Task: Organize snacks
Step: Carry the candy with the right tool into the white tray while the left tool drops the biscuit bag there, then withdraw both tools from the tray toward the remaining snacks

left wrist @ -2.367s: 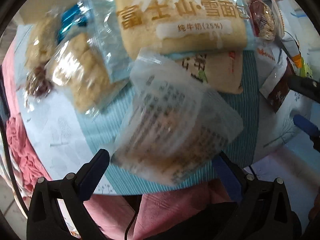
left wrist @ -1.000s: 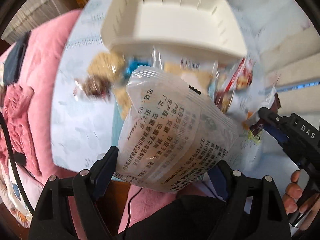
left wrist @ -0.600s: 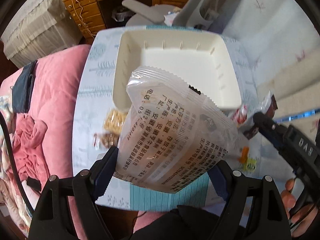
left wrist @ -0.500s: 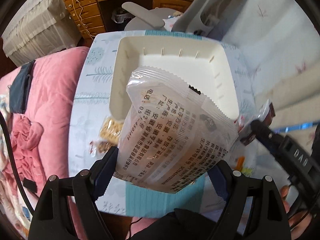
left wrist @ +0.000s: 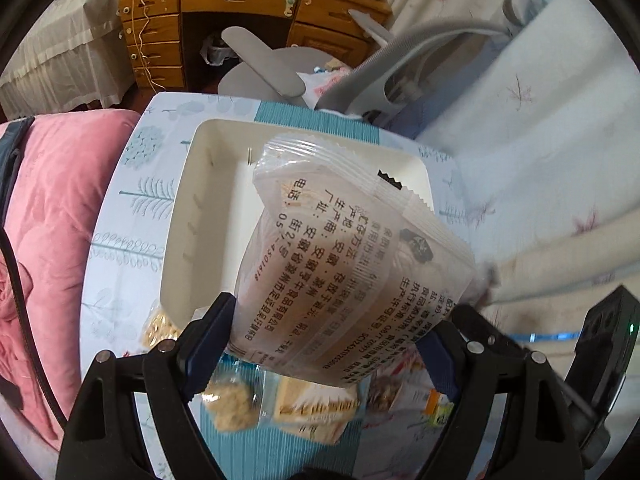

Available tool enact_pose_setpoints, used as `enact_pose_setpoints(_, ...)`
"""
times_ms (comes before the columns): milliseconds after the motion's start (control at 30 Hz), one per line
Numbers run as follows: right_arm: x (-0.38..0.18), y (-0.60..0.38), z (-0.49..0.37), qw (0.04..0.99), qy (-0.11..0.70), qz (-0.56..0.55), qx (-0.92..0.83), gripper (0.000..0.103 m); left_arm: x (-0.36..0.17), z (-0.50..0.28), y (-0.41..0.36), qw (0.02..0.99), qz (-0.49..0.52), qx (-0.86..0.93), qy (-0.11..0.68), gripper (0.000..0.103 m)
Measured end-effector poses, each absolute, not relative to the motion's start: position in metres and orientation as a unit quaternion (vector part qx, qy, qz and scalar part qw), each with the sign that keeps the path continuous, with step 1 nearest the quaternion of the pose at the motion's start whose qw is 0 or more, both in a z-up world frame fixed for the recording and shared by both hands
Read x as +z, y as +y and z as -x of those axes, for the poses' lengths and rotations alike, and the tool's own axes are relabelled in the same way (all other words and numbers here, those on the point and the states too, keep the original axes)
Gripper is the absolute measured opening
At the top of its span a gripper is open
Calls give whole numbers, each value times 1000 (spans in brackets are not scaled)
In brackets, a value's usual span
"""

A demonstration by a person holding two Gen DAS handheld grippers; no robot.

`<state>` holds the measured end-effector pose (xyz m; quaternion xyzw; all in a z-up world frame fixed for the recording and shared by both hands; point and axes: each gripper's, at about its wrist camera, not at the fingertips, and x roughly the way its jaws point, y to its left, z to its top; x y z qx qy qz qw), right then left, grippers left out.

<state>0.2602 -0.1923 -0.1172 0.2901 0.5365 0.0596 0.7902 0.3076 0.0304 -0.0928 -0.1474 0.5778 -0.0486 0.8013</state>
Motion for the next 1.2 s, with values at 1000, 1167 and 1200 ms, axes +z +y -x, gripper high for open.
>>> enact_pose_setpoints(1000,-96,-201,-126,795,530,-280,93,76,-82,-123,43,822,174,-45,540,102)
enact_pose_setpoints(1167,-104,-198,-94,788,545,-269,102,76,-90,-73,47,822,169,-20,543,102)
enact_pose_setpoints(1200,-106,-197,-89,786,548,-267,105,76,-90,-65,47,823,167,-17,543,102)
